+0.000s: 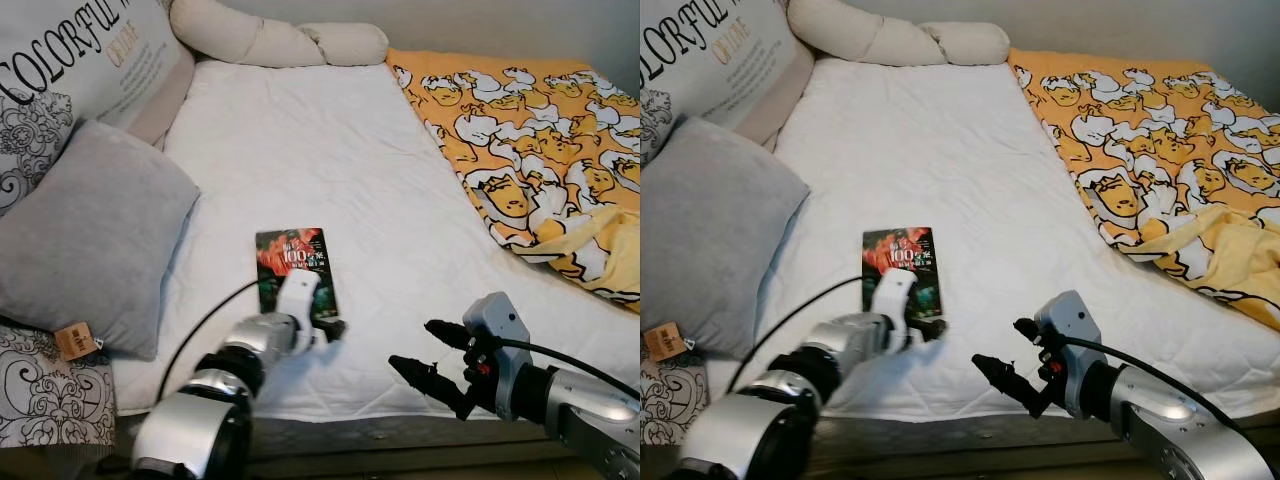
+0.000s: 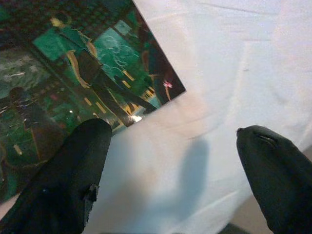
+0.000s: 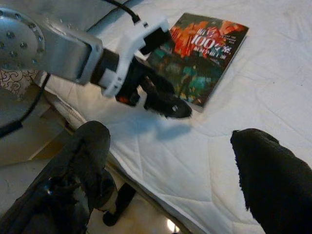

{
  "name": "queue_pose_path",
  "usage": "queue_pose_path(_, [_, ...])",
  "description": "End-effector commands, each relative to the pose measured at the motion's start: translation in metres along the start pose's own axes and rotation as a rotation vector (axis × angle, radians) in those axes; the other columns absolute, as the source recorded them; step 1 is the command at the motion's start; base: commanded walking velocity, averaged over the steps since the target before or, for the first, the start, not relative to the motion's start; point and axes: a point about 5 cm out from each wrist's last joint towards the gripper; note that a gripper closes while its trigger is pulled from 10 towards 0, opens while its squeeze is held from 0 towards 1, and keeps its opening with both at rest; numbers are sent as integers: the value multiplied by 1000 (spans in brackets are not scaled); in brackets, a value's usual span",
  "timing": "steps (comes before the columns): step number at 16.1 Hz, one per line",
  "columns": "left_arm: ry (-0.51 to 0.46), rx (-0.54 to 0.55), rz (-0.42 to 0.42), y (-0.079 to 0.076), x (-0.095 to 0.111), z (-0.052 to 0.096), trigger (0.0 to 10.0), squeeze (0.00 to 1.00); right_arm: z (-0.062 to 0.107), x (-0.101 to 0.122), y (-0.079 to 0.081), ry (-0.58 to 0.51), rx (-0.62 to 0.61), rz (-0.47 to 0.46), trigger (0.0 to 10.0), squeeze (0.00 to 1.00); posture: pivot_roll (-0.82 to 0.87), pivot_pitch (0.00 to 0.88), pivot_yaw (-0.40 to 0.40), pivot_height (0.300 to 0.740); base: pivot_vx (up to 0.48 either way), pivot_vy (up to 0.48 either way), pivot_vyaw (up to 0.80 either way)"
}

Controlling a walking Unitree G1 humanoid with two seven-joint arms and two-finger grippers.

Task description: Clean up the room

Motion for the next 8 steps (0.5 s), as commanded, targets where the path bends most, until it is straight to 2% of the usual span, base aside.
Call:
queue_pose_path(1, [-31,-5,39,-5,10,-2,10000,0,1,3,-2,-1,1,5,10000,0,-359,0,-48,740,0,0,0])
queue_pose_path(4, [-35,3,-10,-6,15,-2,10000,0,0,4,-3,-1,5,10,10000,0,-360,0,-51,740,0,0,0])
queue_pose_path(5, [-15,29,-59,1,12,0,10000,0,0,4,-3,-1,7,11,10000,0,-356,0,-51,740,0,0,0])
queue_pose_path(8, [3,64,-121,16,8,6,10000,0,-1,5,-3,-6,10,11,10000,0,-344,0,-49,740,0,0,0])
Point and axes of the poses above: a point about 5 cm out from each wrist's last joint towards the gripper, its own z axis pointing back from the gripper into the wrist, its own x axis along the axis of the wrist's last joint, y = z × x, and after that the axes turned 11 degrees about -z, right-handed
